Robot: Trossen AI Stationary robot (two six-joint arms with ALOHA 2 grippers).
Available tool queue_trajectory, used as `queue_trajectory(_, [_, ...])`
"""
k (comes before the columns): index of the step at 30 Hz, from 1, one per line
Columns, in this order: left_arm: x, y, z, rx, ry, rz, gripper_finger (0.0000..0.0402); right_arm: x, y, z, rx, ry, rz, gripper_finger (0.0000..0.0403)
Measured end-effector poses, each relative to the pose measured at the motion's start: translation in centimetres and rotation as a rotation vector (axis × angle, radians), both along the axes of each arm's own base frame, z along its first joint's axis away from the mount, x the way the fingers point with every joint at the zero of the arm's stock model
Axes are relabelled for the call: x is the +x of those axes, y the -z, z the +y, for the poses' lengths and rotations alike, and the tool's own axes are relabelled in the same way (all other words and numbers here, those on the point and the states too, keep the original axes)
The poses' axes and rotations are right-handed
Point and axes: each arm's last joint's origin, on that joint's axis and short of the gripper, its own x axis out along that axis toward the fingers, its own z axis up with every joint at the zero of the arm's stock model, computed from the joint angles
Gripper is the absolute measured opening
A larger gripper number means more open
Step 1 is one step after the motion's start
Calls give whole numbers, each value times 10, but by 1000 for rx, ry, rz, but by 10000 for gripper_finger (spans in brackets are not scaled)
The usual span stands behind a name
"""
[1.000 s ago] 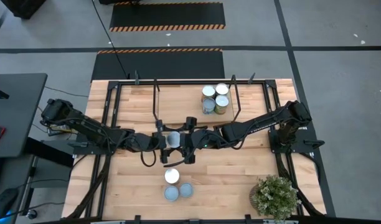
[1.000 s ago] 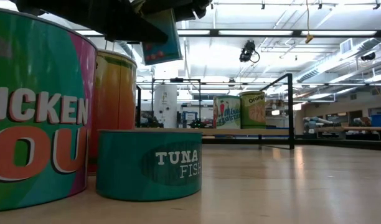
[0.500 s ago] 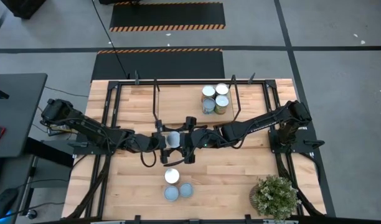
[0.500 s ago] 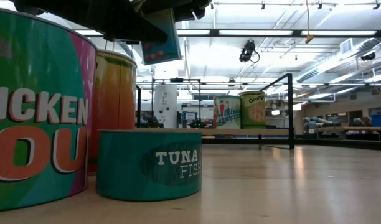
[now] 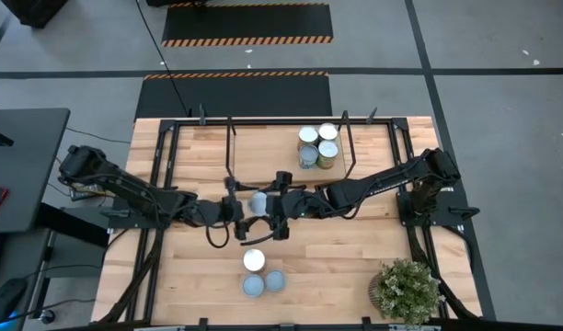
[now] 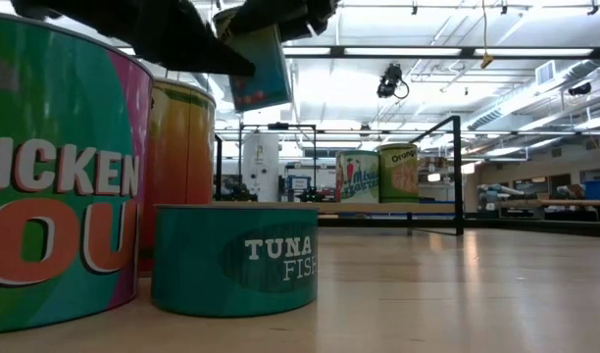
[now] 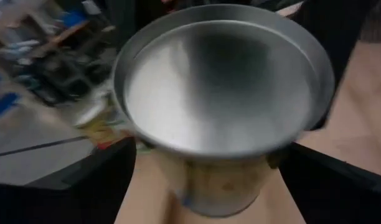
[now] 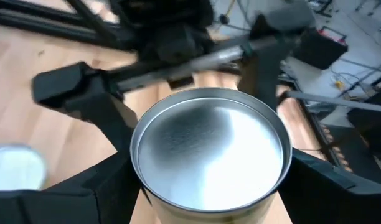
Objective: Pick and place cans onto a shelf
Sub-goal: Put the canned cherries on the shelf
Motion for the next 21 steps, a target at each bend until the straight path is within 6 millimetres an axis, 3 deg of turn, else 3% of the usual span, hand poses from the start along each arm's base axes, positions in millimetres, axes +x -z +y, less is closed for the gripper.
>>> queue_trajectory(7, [-21, -17, 0, 59, -63, 0, 396, -3, 1, -10, -20, 29, 48, 325])
queue_trajectory(13, [-37, -10, 2, -1, -67, 95, 396, -8, -4, -24, -32, 59, 77, 325])
queue_trajectory(17, [-43, 0, 2, -77, -26, 202, 396, -7, -2, -47, -46, 103, 104, 325])
queue_trajectory(21, [-47, 6, 1, -159, -3, 256, 396, -2, 4, -88, 7, 137, 124, 325])
